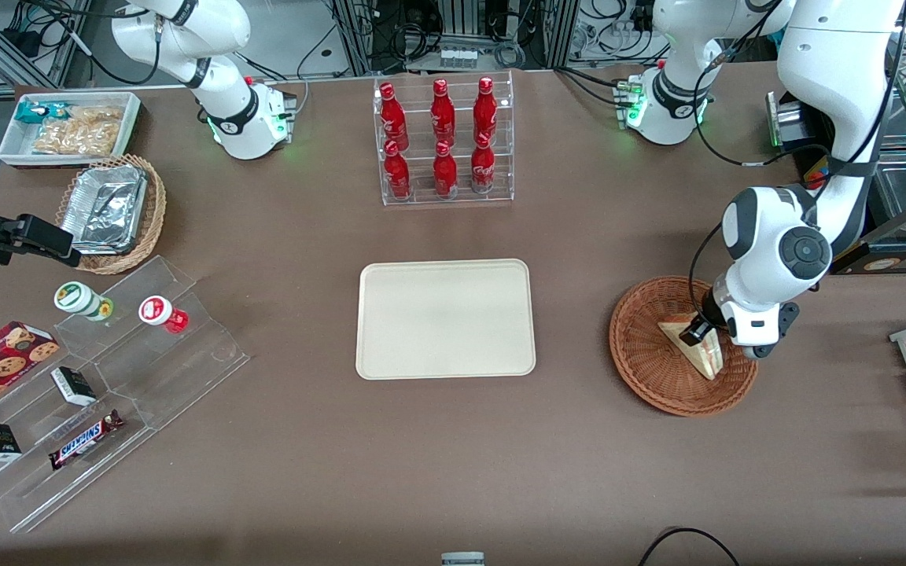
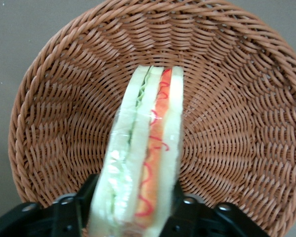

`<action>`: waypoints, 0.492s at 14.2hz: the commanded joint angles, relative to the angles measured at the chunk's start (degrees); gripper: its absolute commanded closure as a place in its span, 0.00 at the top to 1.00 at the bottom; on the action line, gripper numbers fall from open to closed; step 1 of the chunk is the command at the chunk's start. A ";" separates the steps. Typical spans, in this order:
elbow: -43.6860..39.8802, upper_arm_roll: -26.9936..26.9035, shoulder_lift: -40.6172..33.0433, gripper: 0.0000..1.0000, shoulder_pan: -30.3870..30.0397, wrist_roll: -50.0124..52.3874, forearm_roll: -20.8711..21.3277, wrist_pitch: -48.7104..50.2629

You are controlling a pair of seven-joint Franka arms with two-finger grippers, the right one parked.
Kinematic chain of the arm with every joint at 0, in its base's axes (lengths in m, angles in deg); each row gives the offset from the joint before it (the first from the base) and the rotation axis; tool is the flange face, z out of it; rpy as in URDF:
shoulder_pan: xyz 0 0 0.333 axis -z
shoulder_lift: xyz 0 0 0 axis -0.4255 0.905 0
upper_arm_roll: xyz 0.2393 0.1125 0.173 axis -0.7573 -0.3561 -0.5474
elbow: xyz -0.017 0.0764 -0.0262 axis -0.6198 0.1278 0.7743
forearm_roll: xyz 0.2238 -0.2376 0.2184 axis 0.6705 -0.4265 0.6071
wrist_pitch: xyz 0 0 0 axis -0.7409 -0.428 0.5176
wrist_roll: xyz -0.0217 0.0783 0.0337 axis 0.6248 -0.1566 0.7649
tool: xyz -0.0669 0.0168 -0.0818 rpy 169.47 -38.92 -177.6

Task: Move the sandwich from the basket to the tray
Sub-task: 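Lower the left gripper and close it on the wrapped sandwich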

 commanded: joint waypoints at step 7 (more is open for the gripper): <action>-10.59 4.63 -3.03 0.11 2.22 -19.60 0.03 20.04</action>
